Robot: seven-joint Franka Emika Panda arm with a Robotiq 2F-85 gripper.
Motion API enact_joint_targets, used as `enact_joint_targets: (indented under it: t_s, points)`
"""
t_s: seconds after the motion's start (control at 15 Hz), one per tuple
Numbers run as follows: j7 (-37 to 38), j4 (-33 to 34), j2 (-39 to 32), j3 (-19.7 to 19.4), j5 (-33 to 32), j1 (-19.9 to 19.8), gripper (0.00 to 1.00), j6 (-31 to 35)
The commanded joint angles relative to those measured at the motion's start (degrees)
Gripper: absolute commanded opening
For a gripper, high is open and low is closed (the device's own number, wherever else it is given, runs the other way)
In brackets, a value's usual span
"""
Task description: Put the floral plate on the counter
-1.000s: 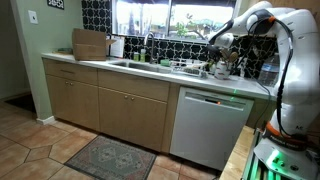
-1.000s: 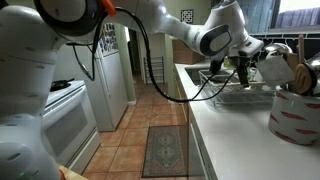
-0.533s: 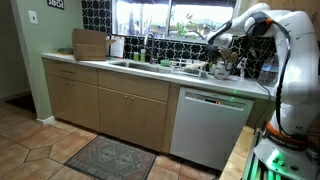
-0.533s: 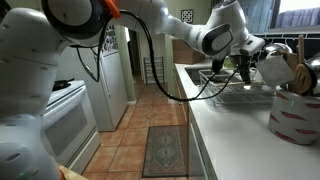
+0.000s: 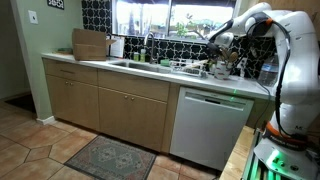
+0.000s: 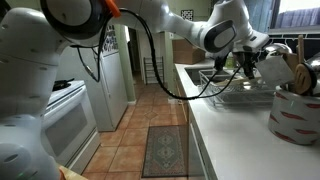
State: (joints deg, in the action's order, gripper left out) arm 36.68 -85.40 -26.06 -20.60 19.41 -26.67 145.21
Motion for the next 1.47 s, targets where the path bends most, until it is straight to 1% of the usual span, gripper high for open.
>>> enact_joint_targets:
  t_s: [0.0, 0.2, 0.27, 0.33, 0.4, 0.47, 0.53, 0.6, 0.73, 0.8, 0.87, 1.0, 1.13, 1.2, 1.33, 1.4]
  points:
    - [-2.2, 1.1, 0.3, 3.0, 4.5, -1.4, 0.30, -0.5]
    - [-4.2, 1.5, 0.9, 5.2, 9.0, -2.5, 0.35, -1.1]
    - [-5.2, 1.4, 0.9, 5.6, 10.2, -2.6, 0.58, -0.1]
    - [-6.4, 1.5, 1.0, 6.5, 12.1, -2.9, 0.60, -0.5]
    - [-7.5, 1.5, 0.9, 7.3, 13.7, -3.0, 0.66, -0.3]
    - [-8.6, 1.6, 0.7, 8.0, 15.3, -3.1, 0.75, -0.1]
    - [-9.5, 1.7, 0.5, 8.4, 16.6, -3.1, 0.76, 0.0]
    - [-10.4, 1.9, 0.2, 8.7, 17.9, -3.0, 0.73, 0.0]
    - [-11.9, 2.0, 0.0, 8.8, 19.6, -2.7, 0.47, 0.1]
    - [-12.3, 2.0, 0.0, 8.6, 19.9, -2.5, 0.43, 0.1]
    - [-12.5, 1.9, 0.1, 8.4, 20.0, -2.4, 0.36, -0.2]
    - [-11.8, 1.4, 0.4, 7.2, 18.4, -1.7, 0.19, -0.2]
    - [-10.9, 0.5, 1.1, 6.2, 16.6, -1.1, 0.05, -0.6]
    - [-10.7, -0.1, 1.5, 5.7, 15.7, -0.8, 0.00, -0.6]
    - [-10.3, -1.1, 2.4, 4.8, 13.8, -0.3, 0.00, -0.9]
    - [-10.0, -1.5, 2.9, 4.4, 12.7, 0.0, 0.02, -1.4]
